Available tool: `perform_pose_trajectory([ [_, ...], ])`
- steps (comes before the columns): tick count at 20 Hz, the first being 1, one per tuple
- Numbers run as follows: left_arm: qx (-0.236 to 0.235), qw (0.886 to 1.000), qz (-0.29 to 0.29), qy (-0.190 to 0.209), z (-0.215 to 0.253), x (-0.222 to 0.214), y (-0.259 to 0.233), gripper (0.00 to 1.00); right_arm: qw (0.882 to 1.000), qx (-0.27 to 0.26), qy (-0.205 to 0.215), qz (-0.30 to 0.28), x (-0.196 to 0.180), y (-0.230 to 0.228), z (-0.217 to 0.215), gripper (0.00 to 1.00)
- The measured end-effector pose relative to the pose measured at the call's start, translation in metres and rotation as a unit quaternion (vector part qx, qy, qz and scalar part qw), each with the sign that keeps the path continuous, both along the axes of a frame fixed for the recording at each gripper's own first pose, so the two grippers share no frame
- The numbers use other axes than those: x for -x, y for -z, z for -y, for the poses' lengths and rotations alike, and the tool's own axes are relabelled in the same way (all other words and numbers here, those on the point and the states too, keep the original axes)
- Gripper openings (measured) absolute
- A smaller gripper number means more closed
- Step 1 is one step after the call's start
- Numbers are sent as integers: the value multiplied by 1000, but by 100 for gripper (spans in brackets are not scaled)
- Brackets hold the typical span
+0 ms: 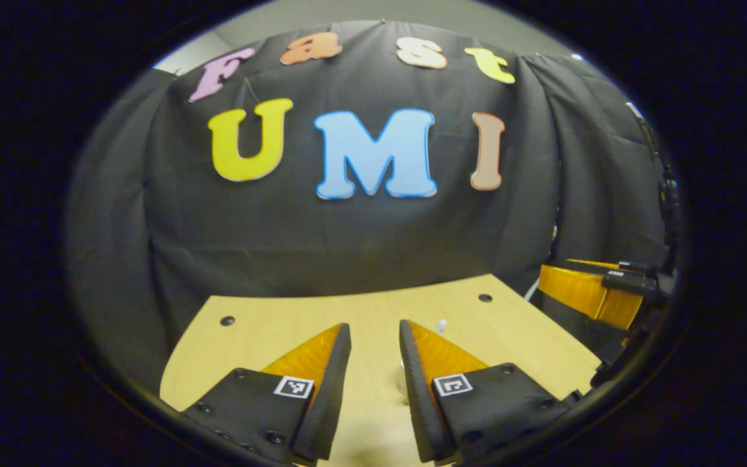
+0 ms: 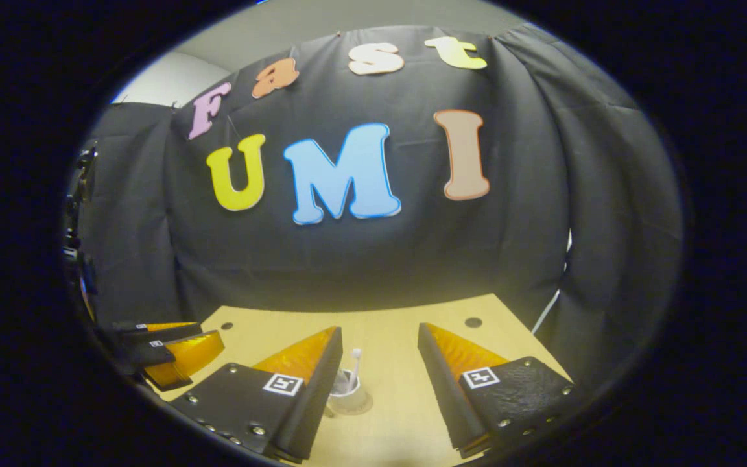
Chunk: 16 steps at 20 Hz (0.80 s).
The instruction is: Put the toothbrush and toothpaste on the desktop into the cup, then pick up the cup and place it on the coaster on the desktop.
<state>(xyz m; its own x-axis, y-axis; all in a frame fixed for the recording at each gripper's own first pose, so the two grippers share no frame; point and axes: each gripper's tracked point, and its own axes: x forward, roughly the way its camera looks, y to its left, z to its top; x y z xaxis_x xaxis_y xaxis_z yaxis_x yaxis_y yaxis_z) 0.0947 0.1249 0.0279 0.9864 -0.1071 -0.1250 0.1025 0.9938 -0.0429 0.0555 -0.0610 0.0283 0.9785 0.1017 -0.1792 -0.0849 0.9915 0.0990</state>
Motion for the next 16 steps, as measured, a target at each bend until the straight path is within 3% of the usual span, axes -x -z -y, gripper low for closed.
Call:
perform_pose_trajectory([
  [4, -11, 996, 81, -41, -29, 13, -24, 53, 997, 20, -4, 70, 19, -24, -21, 74],
  [8, -5, 991, 121, -56, -32, 18, -44, 53, 995, 45, -3, 87, 27, -24, -31, 74],
  [15, -13, 989, 129, -69, -41, 36, -60, 52, 995, 45, 1, 92, 32, -23, -41, 74],
  [16, -12, 989, 130, -69, -42, 38, -60, 52, 995, 42, 2, 92, 31, -23, -42, 64],
])
